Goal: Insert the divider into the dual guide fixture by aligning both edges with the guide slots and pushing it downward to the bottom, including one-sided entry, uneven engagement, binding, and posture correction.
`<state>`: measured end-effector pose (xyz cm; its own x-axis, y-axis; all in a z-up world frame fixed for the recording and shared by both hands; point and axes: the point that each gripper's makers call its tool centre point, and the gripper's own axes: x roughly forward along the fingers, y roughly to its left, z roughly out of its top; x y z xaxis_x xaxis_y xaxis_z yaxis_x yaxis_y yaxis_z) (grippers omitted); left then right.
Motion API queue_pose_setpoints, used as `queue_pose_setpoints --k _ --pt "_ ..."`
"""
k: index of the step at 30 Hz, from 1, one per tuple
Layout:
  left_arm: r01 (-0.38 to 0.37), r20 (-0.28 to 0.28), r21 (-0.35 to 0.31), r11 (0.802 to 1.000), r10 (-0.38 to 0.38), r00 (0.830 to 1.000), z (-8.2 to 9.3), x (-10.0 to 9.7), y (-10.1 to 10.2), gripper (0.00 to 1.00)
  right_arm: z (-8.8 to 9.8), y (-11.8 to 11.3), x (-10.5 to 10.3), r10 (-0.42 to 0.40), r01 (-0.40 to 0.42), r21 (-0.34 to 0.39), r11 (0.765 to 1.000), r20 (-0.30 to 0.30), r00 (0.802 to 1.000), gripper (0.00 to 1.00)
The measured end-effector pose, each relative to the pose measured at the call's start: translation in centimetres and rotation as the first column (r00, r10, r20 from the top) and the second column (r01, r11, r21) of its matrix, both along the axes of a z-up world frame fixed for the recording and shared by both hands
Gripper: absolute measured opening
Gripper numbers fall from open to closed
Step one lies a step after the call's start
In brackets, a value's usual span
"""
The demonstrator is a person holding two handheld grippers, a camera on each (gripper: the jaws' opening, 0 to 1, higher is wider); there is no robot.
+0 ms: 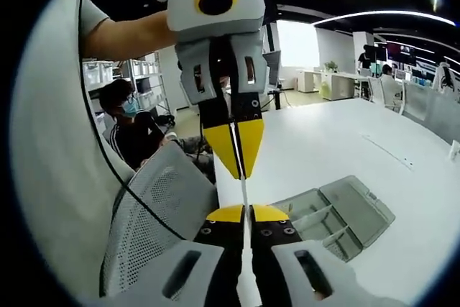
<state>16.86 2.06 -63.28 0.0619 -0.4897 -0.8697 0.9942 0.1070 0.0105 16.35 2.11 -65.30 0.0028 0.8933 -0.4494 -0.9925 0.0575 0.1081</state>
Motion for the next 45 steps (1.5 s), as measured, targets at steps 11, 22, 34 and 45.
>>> queue_pose_setpoints --k 11,22,34,45 --pt "0.021 0.011 0.020 1.000 -0.021 1.000 0.0 0.3 0.0 0.00 -0.1 -0.5 0.4 -0.038 0.038 -0.016 0.999 -0.012 0.999 0.05" --pt "-0.010 0.008 0.052 0.999 0.009 1.000 -0.4 1.0 1.2 0.00 -0.1 -1.3 1.0 -0.071 0.071 -0.023 0.997 -0.018 0.997 0.14" --pt "-0.037 -0.016 0.088 0.995 0.039 0.999 -1.1 2.1 2.5 0.00 0.0 -2.3 1.9 -0.117 0.117 -0.025 0.993 -0.003 0.993 0.21" --pt "-0.064 -0.030 0.129 0.990 0.068 0.997 -1.9 3.6 3.6 0.00 -0.3 -3.0 2.8 -0.150 0.151 -0.050 0.987 0.020 0.988 0.31"
